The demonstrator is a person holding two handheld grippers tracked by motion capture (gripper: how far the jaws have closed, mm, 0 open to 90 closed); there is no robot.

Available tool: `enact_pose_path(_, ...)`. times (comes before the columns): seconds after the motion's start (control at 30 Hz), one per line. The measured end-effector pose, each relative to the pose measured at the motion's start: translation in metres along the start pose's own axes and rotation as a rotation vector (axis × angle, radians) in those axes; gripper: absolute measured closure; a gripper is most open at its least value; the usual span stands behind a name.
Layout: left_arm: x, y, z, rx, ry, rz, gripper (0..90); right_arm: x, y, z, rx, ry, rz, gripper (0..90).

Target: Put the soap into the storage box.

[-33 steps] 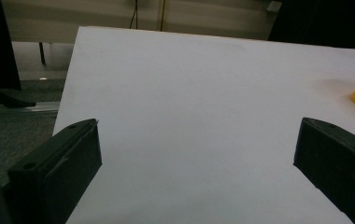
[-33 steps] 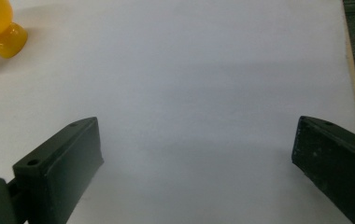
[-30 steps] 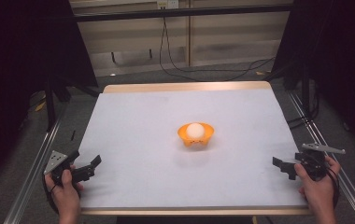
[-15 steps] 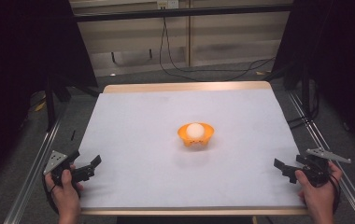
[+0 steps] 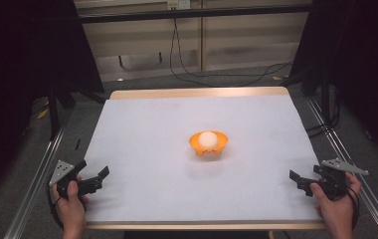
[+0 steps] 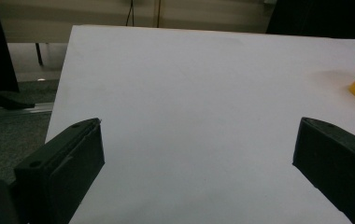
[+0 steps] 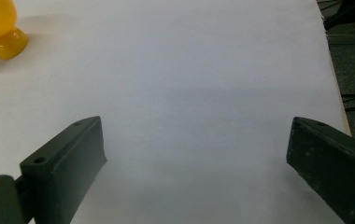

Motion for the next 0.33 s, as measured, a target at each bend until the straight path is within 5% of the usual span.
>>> enact_pose_path(0.33,-0.0002,0.0001,-0.0004,-0.004,-0.001,0.022,2.2,-0.0002,0.0003,0.0001,0.004,-0.003,0.0,3.2)
Point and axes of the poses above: each handheld gripper's, and its own axes: z roughly forward along the jaws, x roughly out of its underside, y roughly to its left, the point moved 5 cm from there along z, roughly forward along the jaws, and after that the axes turned 8 degrees about -y, right-handed, at the moved point
